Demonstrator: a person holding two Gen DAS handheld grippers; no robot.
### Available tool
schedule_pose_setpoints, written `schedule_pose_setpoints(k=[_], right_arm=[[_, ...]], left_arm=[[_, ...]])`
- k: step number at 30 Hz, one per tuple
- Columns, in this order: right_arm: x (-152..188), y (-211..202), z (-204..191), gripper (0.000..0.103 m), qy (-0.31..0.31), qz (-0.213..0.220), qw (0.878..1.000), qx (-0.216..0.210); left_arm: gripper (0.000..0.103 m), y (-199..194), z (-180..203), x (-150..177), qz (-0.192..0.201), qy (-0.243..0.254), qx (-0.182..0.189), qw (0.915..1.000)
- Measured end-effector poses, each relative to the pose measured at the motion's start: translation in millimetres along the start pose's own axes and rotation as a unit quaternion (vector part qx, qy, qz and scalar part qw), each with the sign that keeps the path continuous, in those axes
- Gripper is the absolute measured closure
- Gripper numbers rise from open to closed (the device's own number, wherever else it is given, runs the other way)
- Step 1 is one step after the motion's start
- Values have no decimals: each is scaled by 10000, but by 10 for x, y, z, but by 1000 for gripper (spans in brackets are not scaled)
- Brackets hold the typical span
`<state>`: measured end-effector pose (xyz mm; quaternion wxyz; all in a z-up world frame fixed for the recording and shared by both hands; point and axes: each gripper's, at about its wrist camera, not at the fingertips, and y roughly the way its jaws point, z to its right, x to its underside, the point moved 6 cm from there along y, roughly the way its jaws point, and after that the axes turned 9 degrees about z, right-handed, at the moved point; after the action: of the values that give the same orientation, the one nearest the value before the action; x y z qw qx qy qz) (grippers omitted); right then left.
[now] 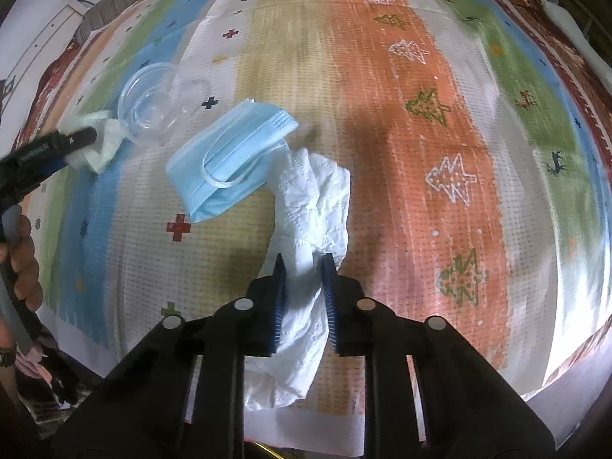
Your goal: Collect trash
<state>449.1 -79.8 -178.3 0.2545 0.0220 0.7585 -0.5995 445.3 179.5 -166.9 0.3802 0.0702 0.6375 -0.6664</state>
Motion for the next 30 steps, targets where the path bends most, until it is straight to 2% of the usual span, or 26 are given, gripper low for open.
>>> schedule_pose_setpoints(k=[2,8,18,30], right_arm=[[-3,-4,-18,93,-33,4,10000,-33],[-58,-128,3,99,-4,123,9999,-72],[-184,-474,-47,99,-7,455,9986,-256],[-233,-818,-311,99,-274,828,9946,-555]], left_arm=[[89,-1,-6,12,-53,25,80,10000],[98,-85,15,-18,5,51,198,9998],[100,-367,9,-98,119,-73,220,9997],[101,-883,144,-20,205,35,558,9982]])
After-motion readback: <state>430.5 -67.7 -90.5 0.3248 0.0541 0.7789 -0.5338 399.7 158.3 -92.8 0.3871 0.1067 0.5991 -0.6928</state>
